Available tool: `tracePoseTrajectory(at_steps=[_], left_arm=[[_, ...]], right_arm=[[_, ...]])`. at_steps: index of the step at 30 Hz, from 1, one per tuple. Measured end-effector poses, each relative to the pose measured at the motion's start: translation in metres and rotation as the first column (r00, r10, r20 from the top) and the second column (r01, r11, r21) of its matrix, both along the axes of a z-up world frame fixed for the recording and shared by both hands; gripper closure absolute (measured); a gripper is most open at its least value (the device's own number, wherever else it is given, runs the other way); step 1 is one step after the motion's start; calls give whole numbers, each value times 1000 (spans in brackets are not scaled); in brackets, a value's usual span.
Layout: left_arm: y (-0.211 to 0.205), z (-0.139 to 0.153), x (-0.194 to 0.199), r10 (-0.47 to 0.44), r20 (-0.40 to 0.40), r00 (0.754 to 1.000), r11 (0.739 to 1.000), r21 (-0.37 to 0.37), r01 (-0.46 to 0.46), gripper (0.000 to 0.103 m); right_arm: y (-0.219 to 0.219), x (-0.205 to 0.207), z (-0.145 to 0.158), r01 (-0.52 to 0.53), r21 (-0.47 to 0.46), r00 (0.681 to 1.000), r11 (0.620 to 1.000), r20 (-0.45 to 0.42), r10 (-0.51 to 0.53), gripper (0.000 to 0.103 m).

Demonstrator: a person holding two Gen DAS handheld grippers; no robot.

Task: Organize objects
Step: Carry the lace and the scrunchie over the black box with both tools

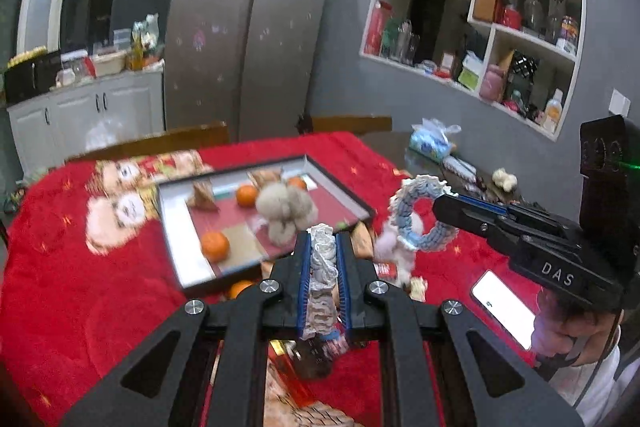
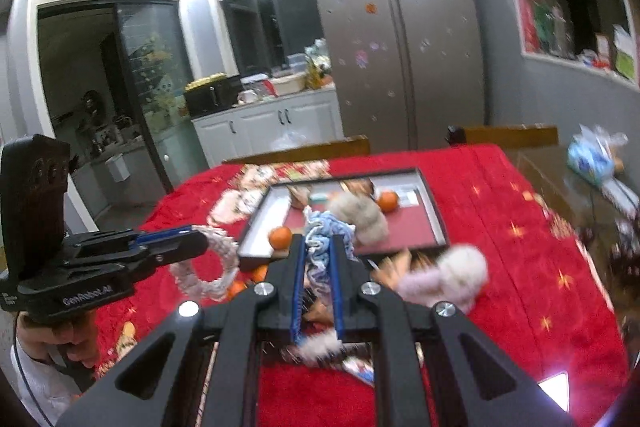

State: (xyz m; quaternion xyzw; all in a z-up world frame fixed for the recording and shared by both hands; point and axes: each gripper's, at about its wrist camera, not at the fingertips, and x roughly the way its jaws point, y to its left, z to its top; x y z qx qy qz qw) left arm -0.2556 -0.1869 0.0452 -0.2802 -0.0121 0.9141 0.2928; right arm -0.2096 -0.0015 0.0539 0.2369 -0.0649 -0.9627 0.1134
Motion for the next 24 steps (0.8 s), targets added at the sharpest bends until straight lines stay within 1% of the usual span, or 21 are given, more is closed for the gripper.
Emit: tracePoseTrajectory(at_steps=[2,4,7,13,18,22,24], left_arm=[[-5,10,-4,26,-22,999,1000,12,-26,92],[-10,18,-10,50,-38,998,999,23,-49,92],[-14,27,-19,79,-59,995,997,27,-78,92],[-19,38,-49,112,-68,991,993,41,-109,92],[-21,33,-80,131,-39,991,990,49,-129,92],[-27,21,-112,153,10,988,986,62,-153,92],[-31,9,-129,164,41,986,984,69,-166,92]], right_arm=[[-11,-8,9,-7,21,1000,1000,-12,7,91],[-19,-16,15,-29,18,1000,999,-9,29,91],[-30,-34,22,-70,-12,998,997,5,70,91],[-42,-64,30,-124,-61,992,990,6,125,91],[-46,-95,26,-160,-111,986,981,24,164,91],[-45,-125,16,-165,-145,983,976,56,175,91],[-44,-139,9,-165,-158,981,974,76,178,91]])
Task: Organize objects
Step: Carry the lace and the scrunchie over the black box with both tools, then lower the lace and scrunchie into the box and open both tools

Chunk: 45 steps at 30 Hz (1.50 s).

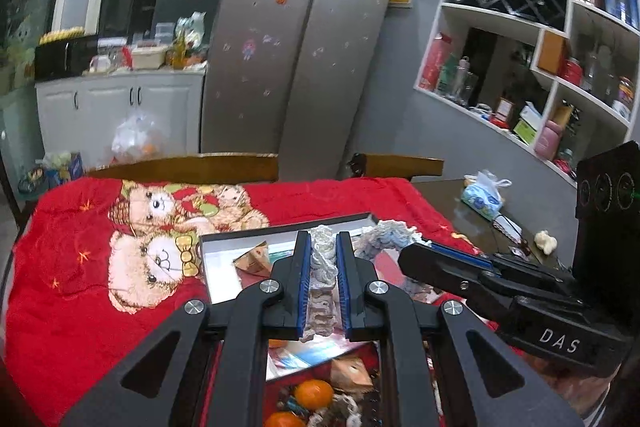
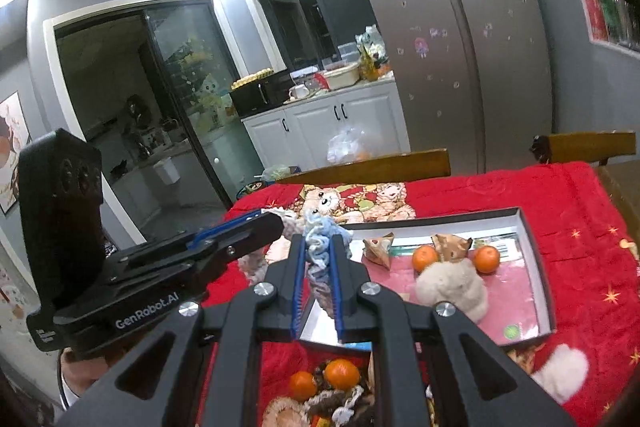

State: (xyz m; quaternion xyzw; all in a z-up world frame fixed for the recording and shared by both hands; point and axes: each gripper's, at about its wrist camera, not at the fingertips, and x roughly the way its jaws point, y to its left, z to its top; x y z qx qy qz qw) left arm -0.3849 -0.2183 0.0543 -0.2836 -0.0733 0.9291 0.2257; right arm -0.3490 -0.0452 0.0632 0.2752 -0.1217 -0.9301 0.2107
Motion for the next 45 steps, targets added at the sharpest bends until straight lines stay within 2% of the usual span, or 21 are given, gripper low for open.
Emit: tracePoseTrajectory(at_steps=[8,11,18,24,31,35,45], left_arm=[[-8,-46,-55,10,104,995,1000,8,-11,92],[-5,-59,-69,7,130,991,1000,-20,-5,92],[1,-90,-89,11,198,980,998,-60,1,92],[-2,-111,-99,31,250,968,997,-70,-14,92],[-3,-119,-102,40,262,964,997,-75,-21,92],[-1,-126,-105,65,276,959,994,-108,-36,92],[-2,-131,-107,86,284,955,990,-131,-50,92]], right_arm=[[-6,-52,-43,-16,-16,994,1000,104,18,91],[-10,-66,-58,-11,-14,991,1000,132,13,91],[-12,-93,-86,4,-13,986,1000,169,-2,91],[-16,-101,-106,-4,42,975,999,222,-6,91],[-14,-104,-109,-6,51,974,999,228,-6,91],[-14,-107,-114,-8,48,970,999,243,-4,91],[-13,-111,-122,-10,41,963,999,268,-2,90]])
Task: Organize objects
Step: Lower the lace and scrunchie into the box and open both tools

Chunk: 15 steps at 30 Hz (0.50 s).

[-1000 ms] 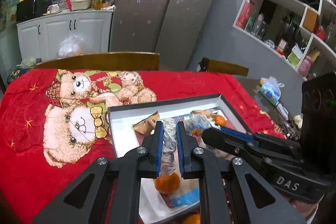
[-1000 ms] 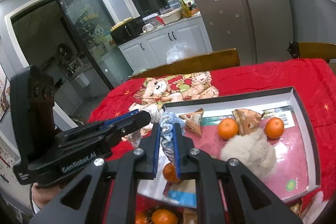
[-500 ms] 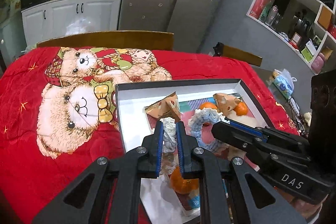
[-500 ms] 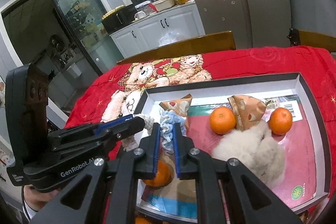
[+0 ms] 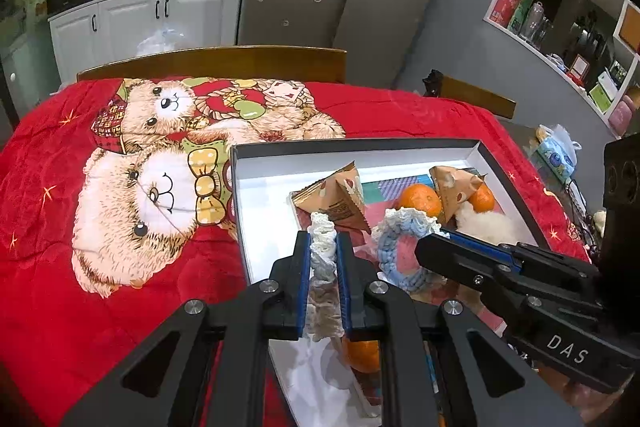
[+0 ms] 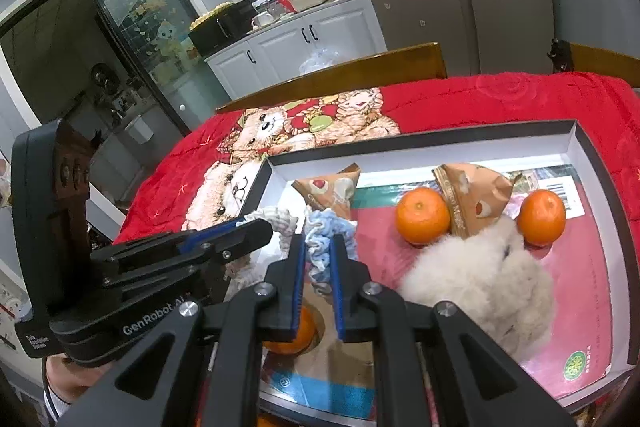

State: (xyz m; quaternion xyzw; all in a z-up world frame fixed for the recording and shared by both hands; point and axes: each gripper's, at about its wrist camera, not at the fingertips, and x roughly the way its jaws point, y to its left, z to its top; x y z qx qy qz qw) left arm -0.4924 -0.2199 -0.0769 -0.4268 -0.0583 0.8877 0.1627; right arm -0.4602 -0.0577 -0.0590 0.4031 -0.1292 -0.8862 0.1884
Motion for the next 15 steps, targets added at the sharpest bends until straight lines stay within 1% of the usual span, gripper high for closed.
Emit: tracePoseTrajectory(at_steps=[3,4,5,6,7,8,9,10,11,12,13,15], left_arm=[[-1,-1,-1,6,9,1000,1000,-7,-6,91],[-1,-2,-1,8,13,1000,1000,-8,-8,85],[-2,-1,-2,16,19,1000,1000,-10,-16,75],[-3,-1,-1,26,17,1000,1000,-11,-26,68],[-4,1,-1,42,12,999,999,-15,-42,50],[-5,1,-2,64,10,998,998,-29,-63,41],[-9,2,-3,101,11,995,994,-54,-100,26],[-12,3,-3,114,13,993,992,-54,-113,15],[-15,3,-4,122,17,992,992,-43,-121,9],[-20,3,-5,126,27,992,992,-25,-125,7],[-24,2,-7,127,39,991,992,-6,-127,3],[-29,3,-8,138,39,990,990,-3,-138,1]], right_arm=[[-2,-1,1,1,21,1000,1000,-4,-1,90],[-3,-1,1,-2,24,1000,1000,-6,2,90],[-4,-1,1,-5,25,1000,1000,-7,5,90],[-5,-2,1,-7,27,1000,1000,-7,8,89],[-5,-2,2,-7,30,1000,1000,-7,7,82],[-4,-2,3,-4,32,1000,999,-8,4,77],[-3,-2,4,2,33,1000,999,-10,-1,70],[-2,-2,4,8,34,1000,999,-11,-8,68],[0,-2,6,13,28,1000,1000,-12,-13,65],[2,-2,7,20,28,1000,999,-15,-20,55],[4,-2,9,29,31,999,999,-18,-29,41],[9,-1,13,42,32,999,999,-35,-41,30]])
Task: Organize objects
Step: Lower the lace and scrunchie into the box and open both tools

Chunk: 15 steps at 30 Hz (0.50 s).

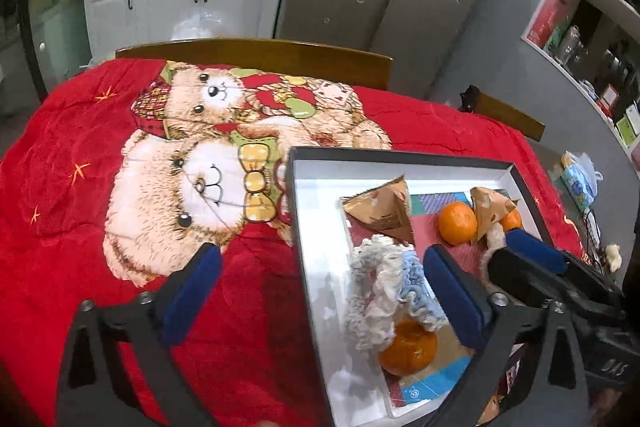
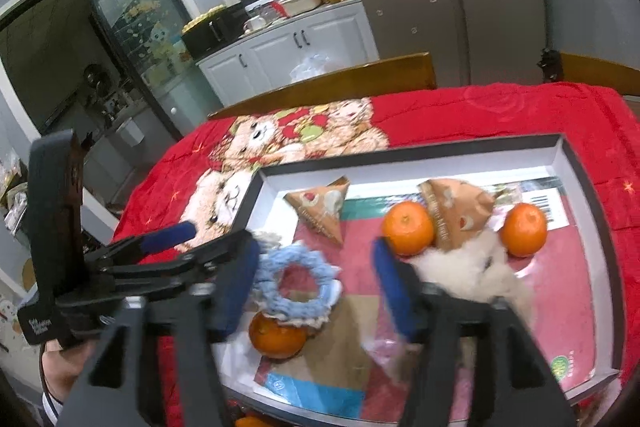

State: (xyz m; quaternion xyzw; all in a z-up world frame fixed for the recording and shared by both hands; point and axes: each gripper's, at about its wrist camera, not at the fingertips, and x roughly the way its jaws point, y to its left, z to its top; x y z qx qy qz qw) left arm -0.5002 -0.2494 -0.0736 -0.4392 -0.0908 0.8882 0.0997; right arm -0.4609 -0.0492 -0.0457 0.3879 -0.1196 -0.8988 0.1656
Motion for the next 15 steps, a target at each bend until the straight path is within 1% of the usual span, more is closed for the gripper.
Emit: tracePoseTrajectory(at_steps=[2,5,10,15], left_arm=[[-2,3,1,7,-11,1000,1000,-13,-7,1],[-5,7,2,9,-22,1000,1000,-9,-9,0],[-5,19,6,10,-51,999,1000,-16,-11,0],[3,43,20,-8,-92,996,1000,-6,7,0]], right_arm=[[3,1,4,3,3,1000,1000,-14,-3,29],[4,2,10,16,14,1000,1000,-26,-16,28],[8,5,24,28,2,998,1000,-55,-28,27],[12,18,48,27,-10,995,1000,-95,-27,27]])
